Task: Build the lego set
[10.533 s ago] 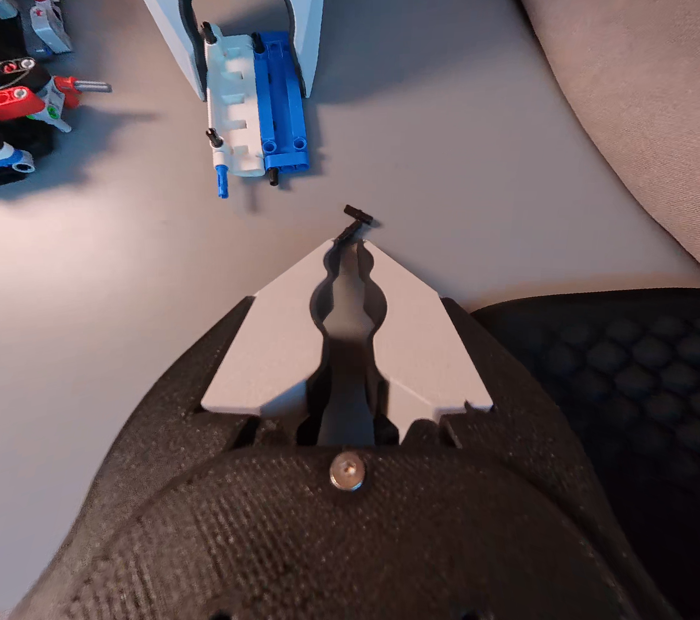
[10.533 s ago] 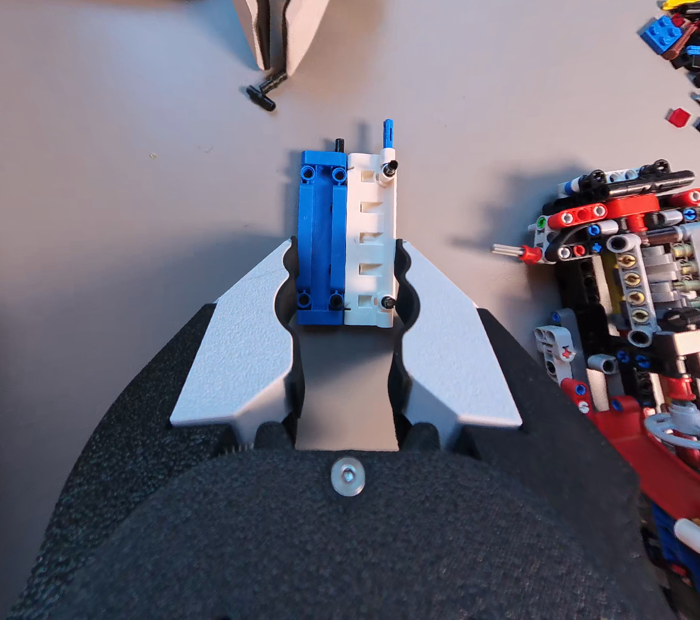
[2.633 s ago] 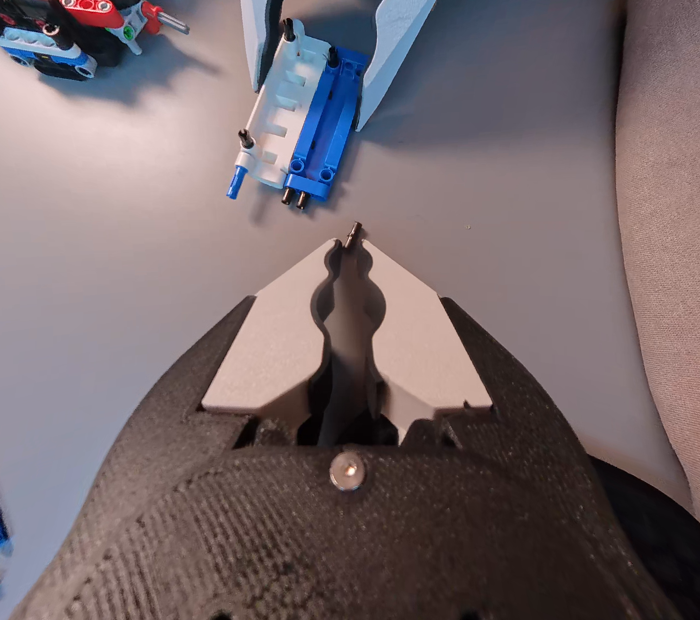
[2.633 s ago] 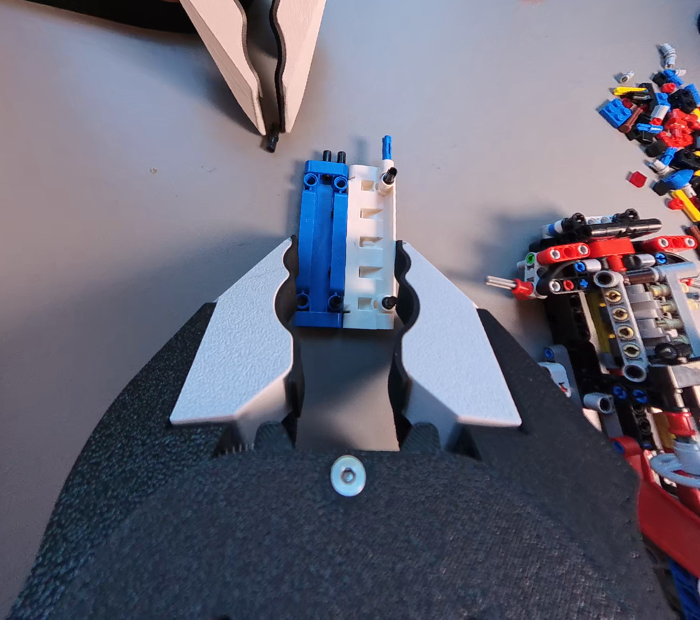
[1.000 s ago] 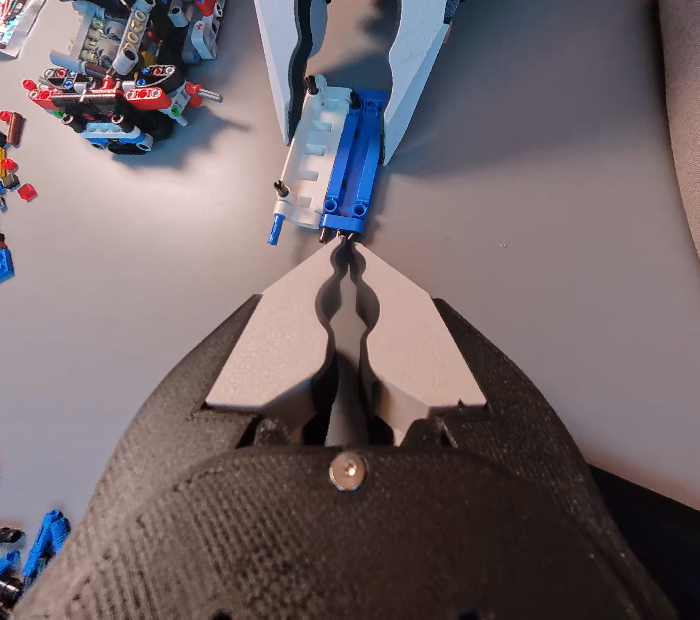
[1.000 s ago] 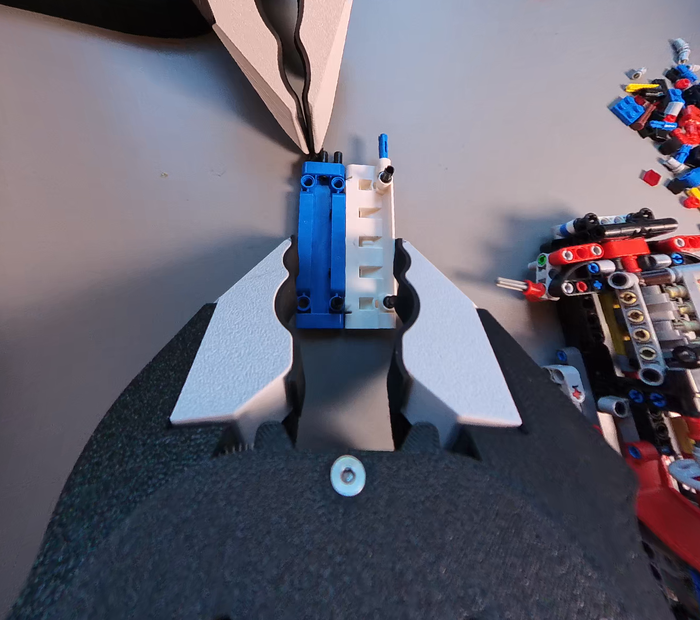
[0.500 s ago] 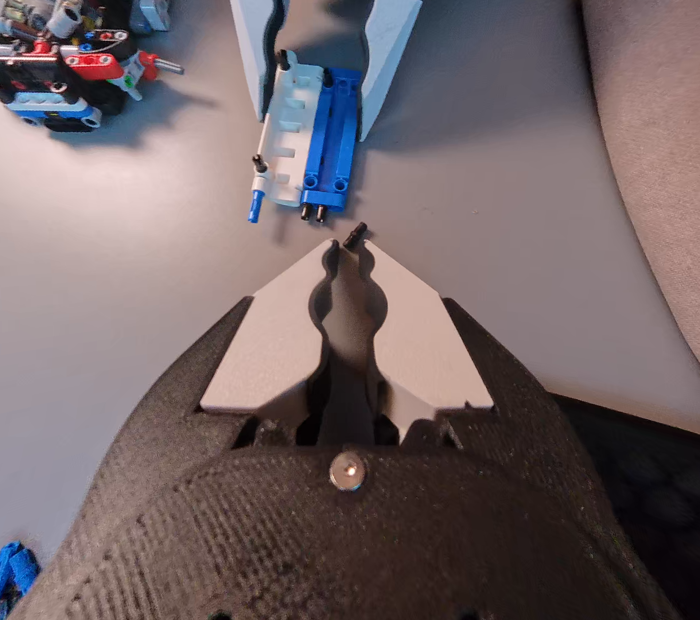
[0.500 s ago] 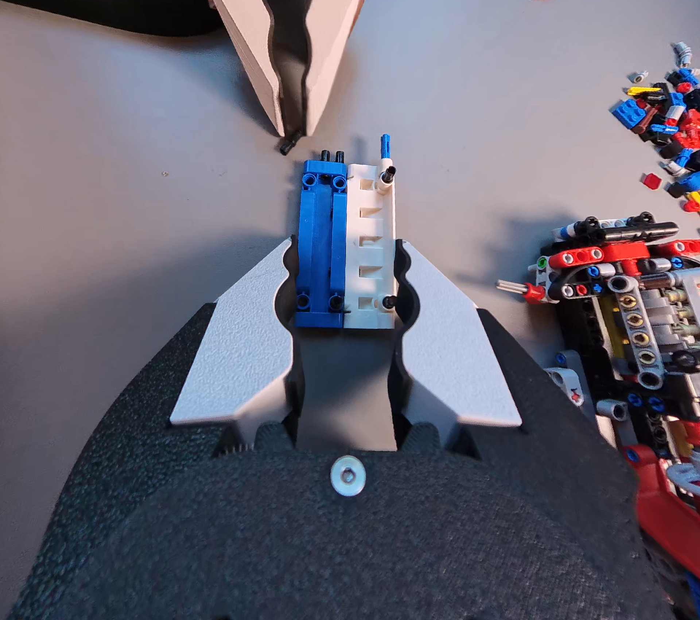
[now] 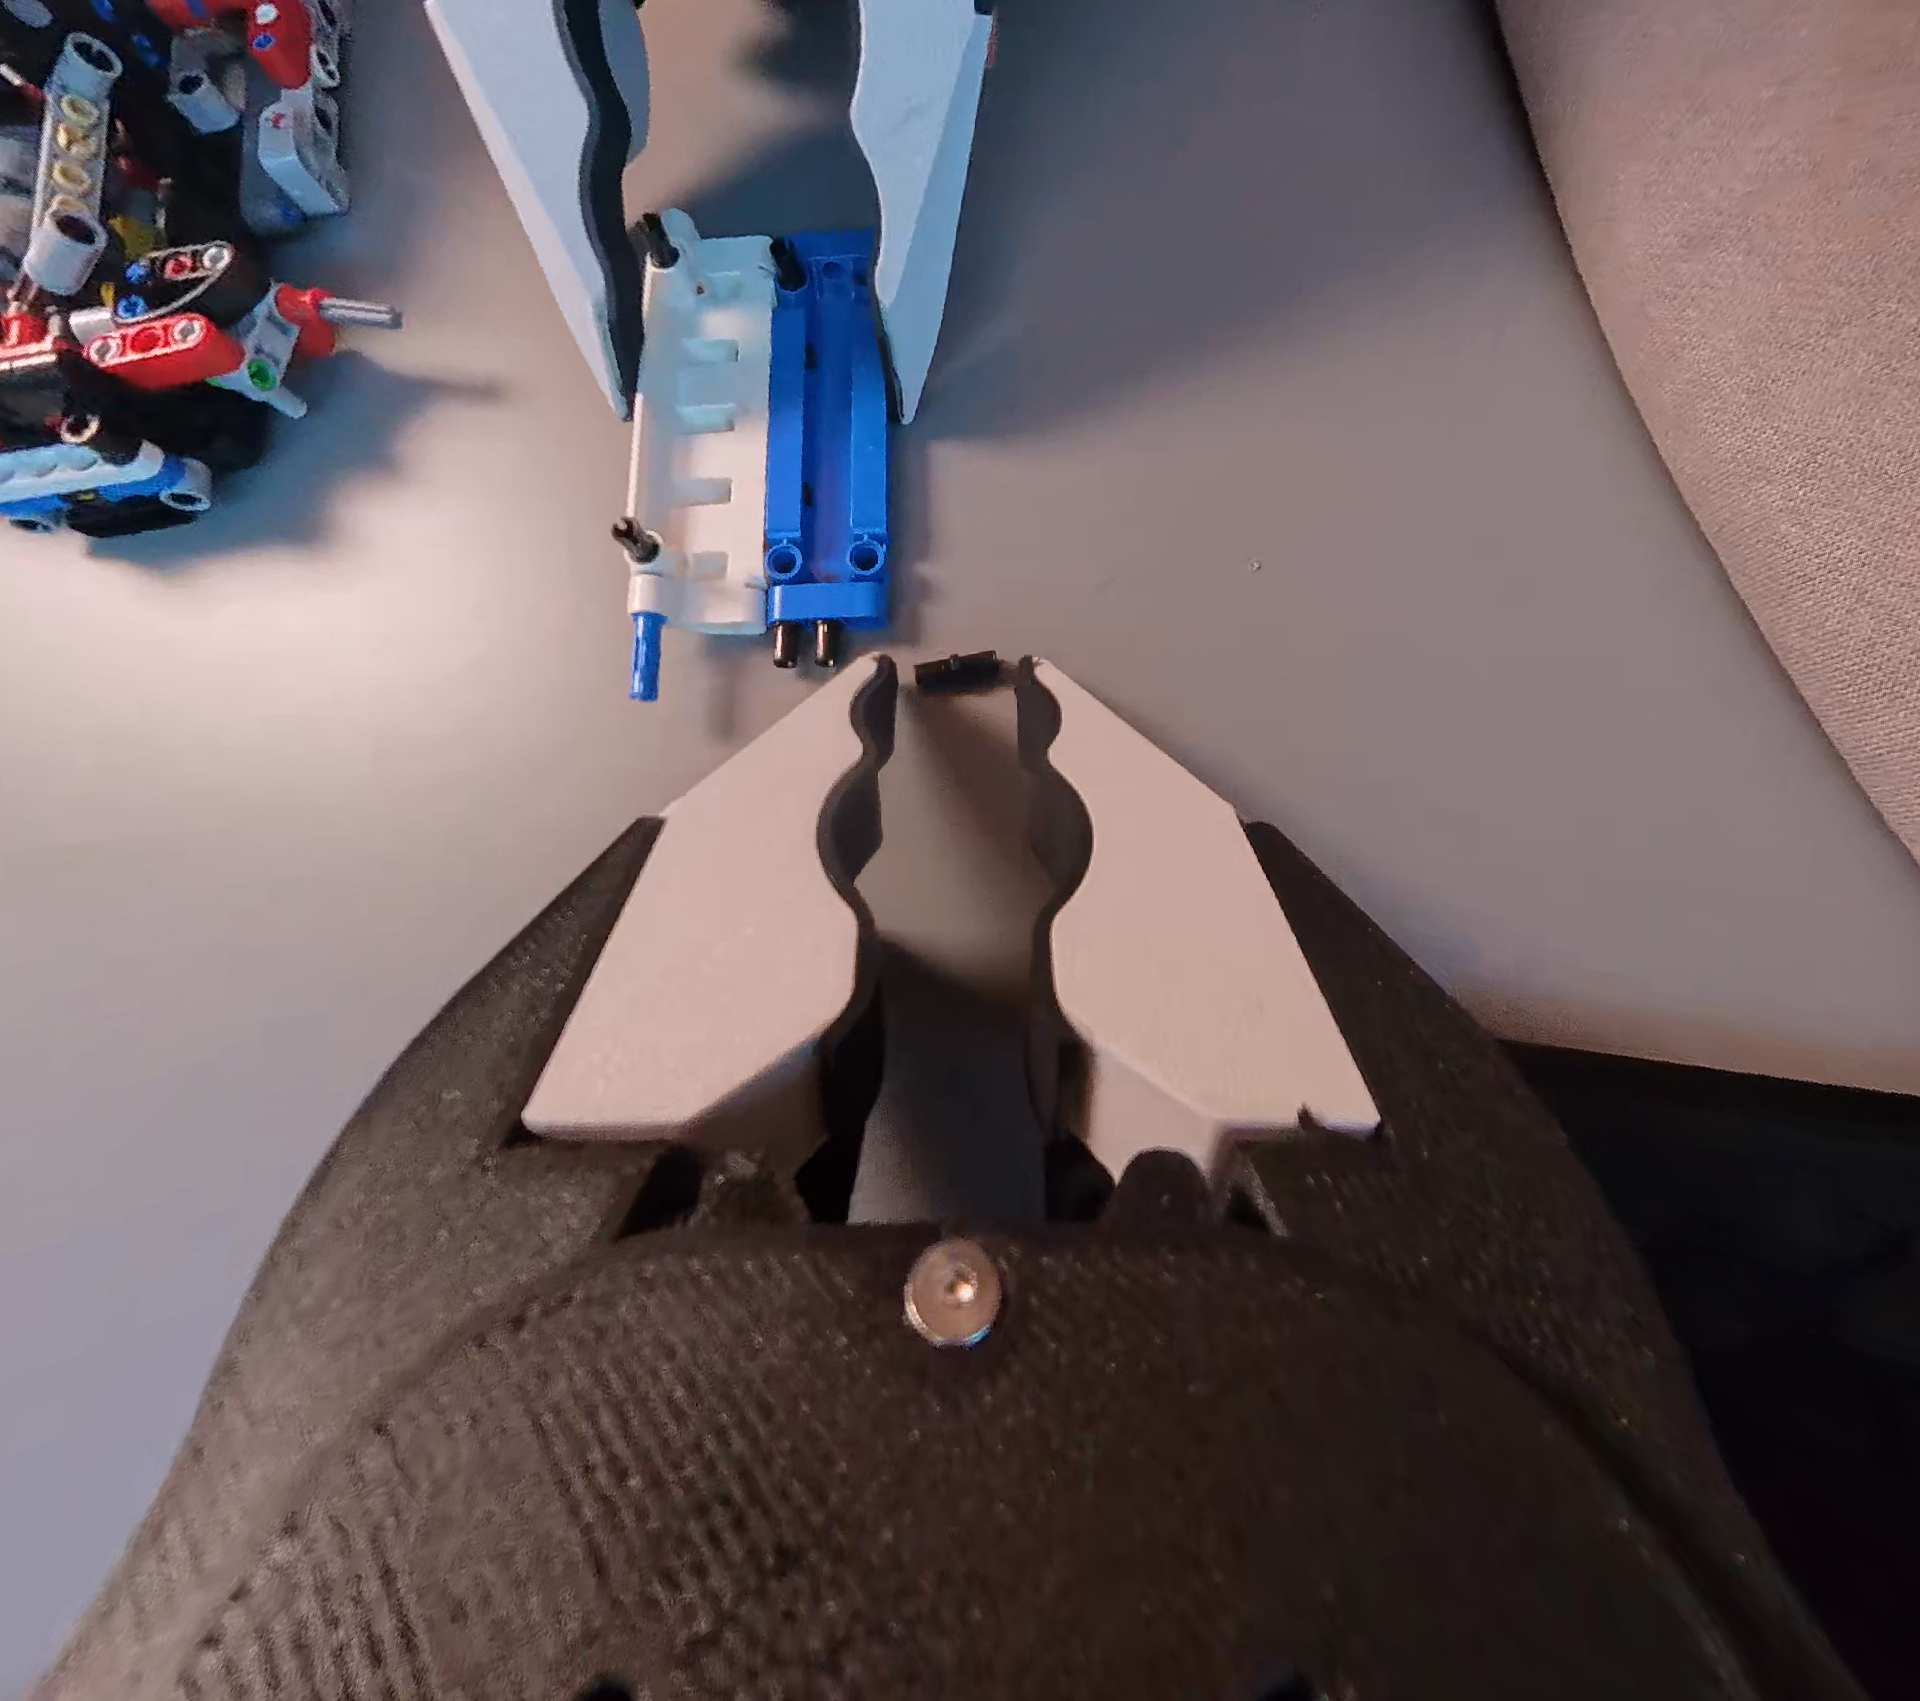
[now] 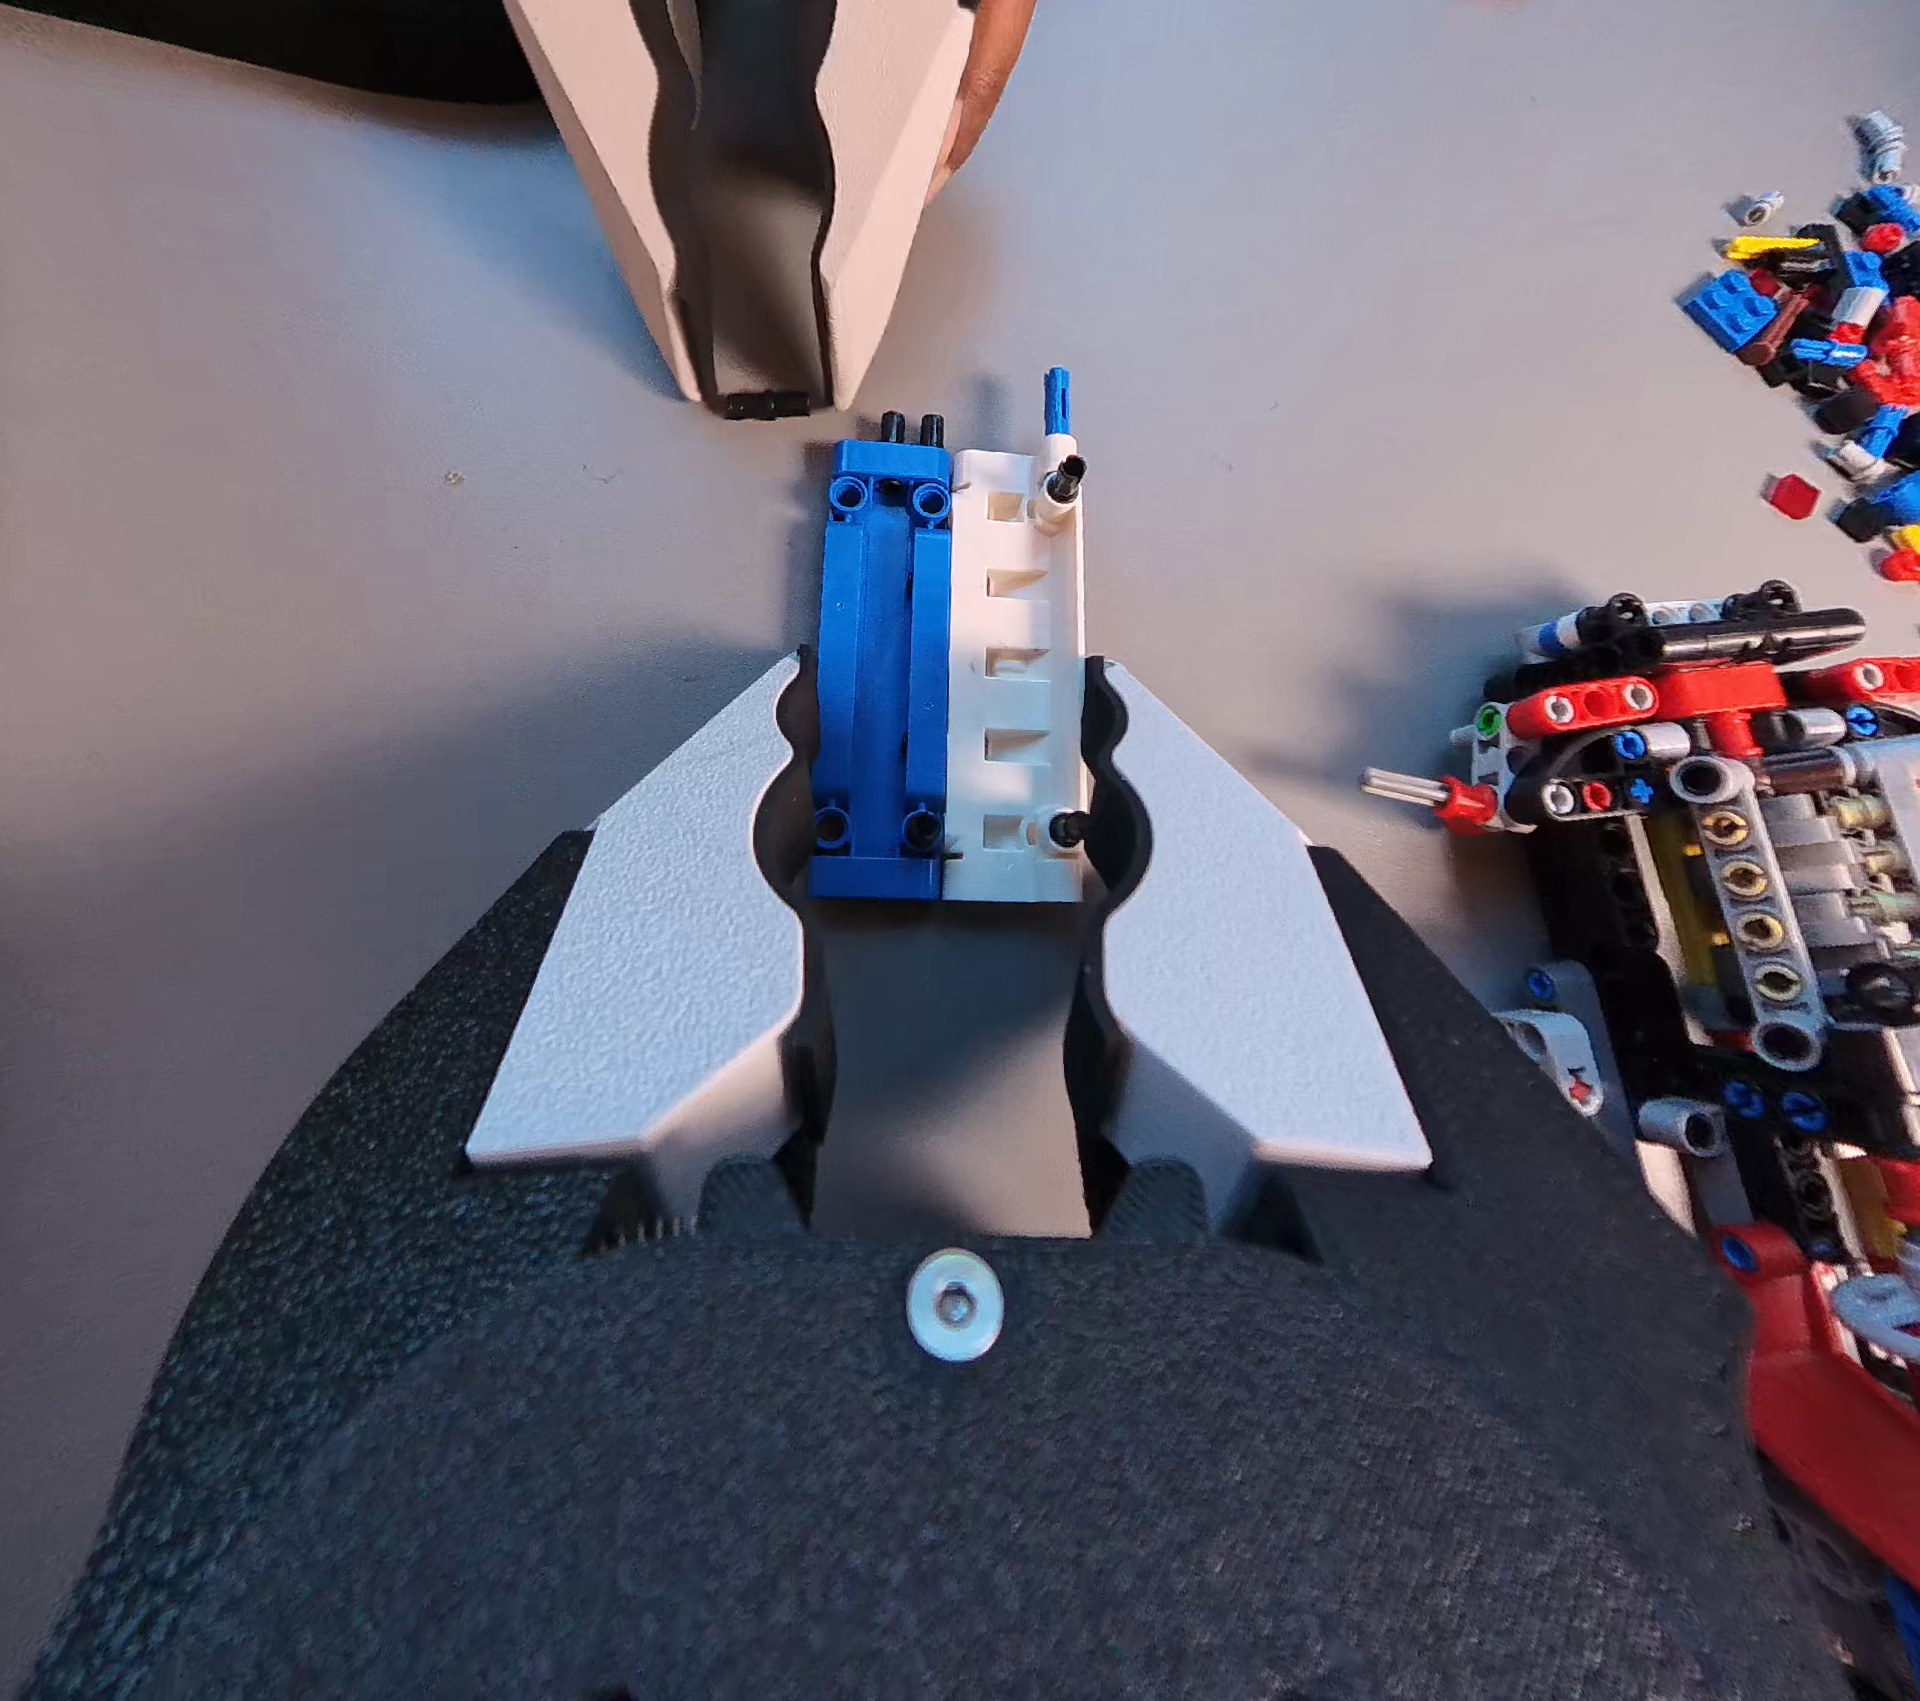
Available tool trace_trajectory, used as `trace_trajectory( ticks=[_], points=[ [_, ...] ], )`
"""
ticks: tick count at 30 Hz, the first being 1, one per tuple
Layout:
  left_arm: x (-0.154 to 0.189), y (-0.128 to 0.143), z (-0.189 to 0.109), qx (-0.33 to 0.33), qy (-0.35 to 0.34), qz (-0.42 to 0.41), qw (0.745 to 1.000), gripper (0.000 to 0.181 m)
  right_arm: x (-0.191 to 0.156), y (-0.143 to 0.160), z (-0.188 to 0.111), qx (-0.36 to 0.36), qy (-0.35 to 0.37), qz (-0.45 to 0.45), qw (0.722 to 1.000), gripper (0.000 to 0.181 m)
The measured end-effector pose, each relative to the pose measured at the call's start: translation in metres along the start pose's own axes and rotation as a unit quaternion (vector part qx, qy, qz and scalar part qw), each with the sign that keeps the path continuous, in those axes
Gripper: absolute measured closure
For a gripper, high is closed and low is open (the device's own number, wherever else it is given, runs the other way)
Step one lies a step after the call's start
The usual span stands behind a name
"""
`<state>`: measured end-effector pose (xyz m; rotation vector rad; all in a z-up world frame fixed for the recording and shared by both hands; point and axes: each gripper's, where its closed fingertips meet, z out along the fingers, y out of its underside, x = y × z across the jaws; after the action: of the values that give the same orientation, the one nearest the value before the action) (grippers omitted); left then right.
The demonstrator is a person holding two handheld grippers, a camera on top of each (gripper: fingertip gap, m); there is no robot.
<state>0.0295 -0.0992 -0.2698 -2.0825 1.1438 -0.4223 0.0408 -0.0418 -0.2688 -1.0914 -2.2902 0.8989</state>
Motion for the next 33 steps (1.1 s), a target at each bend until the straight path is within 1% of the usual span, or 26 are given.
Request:
trace_trajectory(
  ticks=[2, 4, 9, 13, 17, 20, 22, 25, 28, 31, 33],
  points=[
    [0.001, -0.001, 0.002, -0.004, 0.017, 0.004, 1.0, 0.159, 0.0, 0.0, 0.0, 0.0, 0.0, 0.0, 1.0, 0.132],
    [0.006, 0.0, 0.002, -0.012, 0.04, 0.003, 0.999, 0.164, 0.0, 0.0, 0.0, 0.001, 0.001, 0.0, 1.0, 0.132],
    [0.013, 0.006, -0.005, -0.026, 0.053, -0.006, 0.998, 0.166, 0.0, 0.0, 0.0, 0.001, 0.002, 0.0, 1.0, 0.132],
    [0.014, 0.005, -0.009, -0.016, 0.038, -0.014, 0.999, 0.166, 0.0, 0.0, 0.0, 0.001, 0.002, 0.0, 1.0, 0.132],
    [0.011, 0.005, -0.005, -0.013, 0.024, -0.02, 0.999, 0.165, 0.0, 0.0, 0.0, 0.001, 0.003, -0.001, 1.0, 0.132],
    [0.01, 0.004, -0.003, -0.008, 0.027, -0.021, 0.999, 0.17, 0.0, 0.0, 0.0, 0.001, 0.003, -0.002, 1.0, 0.132],
    [0.014, 0.004, -0.002, -0.005, 0.039, -0.026, 0.999, 0.179, 0.0, 0.0, 0.0, 0.001, 0.003, -0.001, 1.0, 0.132],
    [0.012, 0.004, -0.002, -0.004, 0.035, -0.036, 0.999, 0.179, 0.0, 0.0, 0.0, 0.001, 0.003, -0.001, 1.0, 0.132],
    [0.002, 0.006, -0.003, -0.009, 0.002, -0.058, 0.998, 0.18, 0.0, 0.0, 0.0, 0.001, 0.003, -0.001, 1.0, 0.132],
    [-0.011, 0.007, -0.008, 0.016, -0.014, -0.084, 0.996, 0.18, 0.0, 0.0, 0.0, 0.002, 0.003, -0.002, 1.0, 0.132],
    [-0.018, 0.008, -0.01, 0.027, -0.02, -0.085, 0.996, 0.18, 0.0, 0.0, 0.0, 0.003, 0.002, -0.003, 1.0, 0.132]
  ],
)
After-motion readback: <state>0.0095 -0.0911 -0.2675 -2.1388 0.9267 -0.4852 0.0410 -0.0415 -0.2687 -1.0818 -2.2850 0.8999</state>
